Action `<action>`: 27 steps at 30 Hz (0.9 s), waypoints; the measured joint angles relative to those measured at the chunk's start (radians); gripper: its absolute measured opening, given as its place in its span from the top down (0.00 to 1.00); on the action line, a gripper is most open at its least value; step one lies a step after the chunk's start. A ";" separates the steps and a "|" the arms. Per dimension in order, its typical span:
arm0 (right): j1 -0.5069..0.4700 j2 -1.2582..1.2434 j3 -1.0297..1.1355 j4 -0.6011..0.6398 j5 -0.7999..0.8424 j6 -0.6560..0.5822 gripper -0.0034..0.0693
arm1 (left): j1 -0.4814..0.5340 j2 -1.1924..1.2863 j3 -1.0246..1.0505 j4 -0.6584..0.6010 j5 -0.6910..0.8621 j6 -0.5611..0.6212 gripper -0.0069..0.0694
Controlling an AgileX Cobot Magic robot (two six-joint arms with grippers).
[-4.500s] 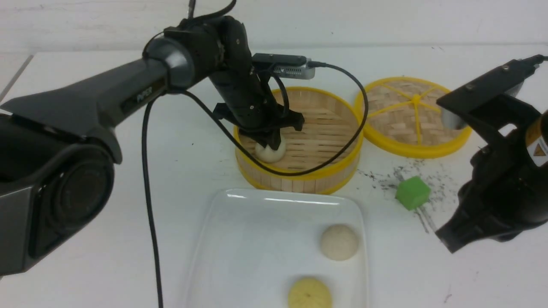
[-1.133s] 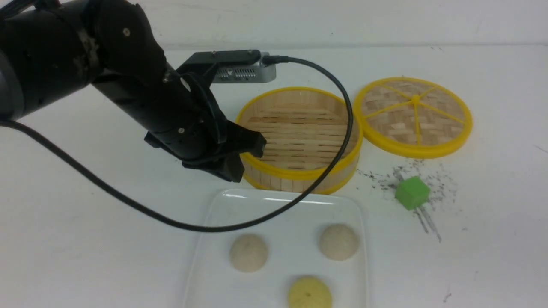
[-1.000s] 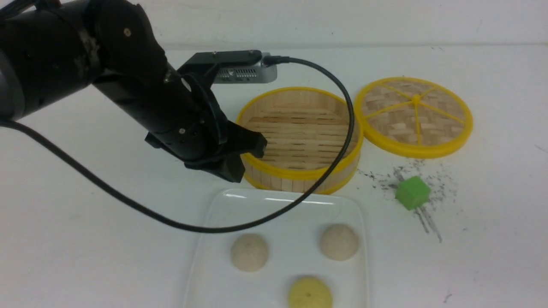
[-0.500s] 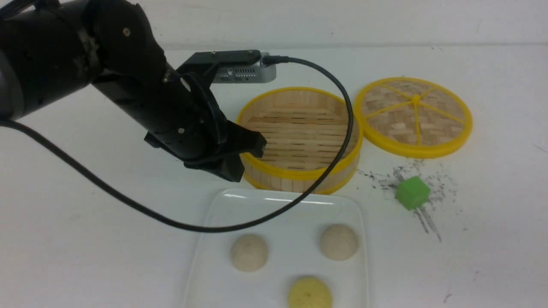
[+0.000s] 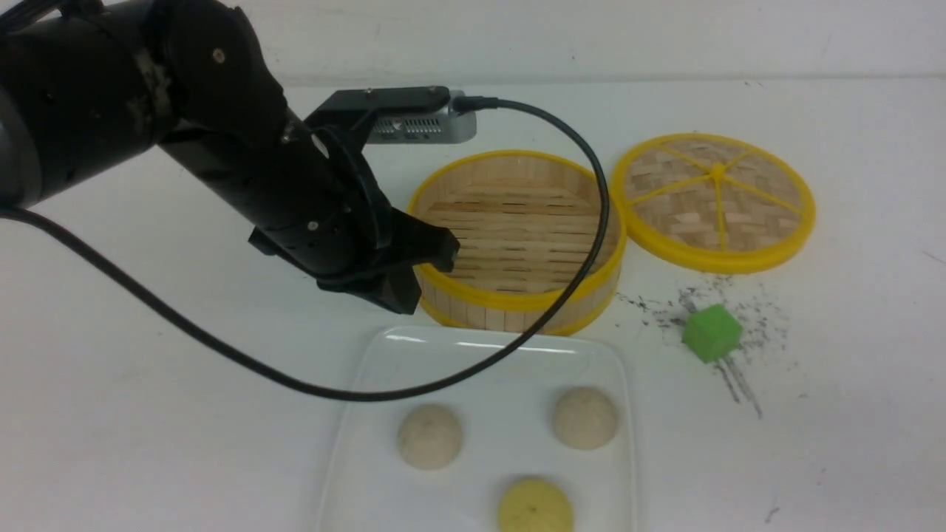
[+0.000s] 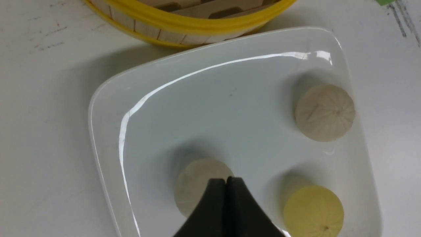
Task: Put the steamed buns into the plate on the white tablecloth.
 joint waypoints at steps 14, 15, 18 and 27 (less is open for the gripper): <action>-0.355 -0.237 0.372 -0.009 -0.149 -0.001 0.94 | 0.000 -0.001 0.000 0.005 -0.002 0.000 0.89; -0.386 -0.240 0.397 -0.015 -0.146 -0.001 0.94 | 0.000 -0.004 0.000 0.008 -0.010 0.000 0.89; -0.447 -0.242 0.430 -0.019 -0.126 -0.001 0.94 | 0.000 -0.024 0.000 0.023 -0.019 0.000 0.89; -0.617 -0.242 0.455 -0.029 -0.132 -0.001 0.92 | 0.000 -0.216 0.000 0.122 0.004 -0.014 0.89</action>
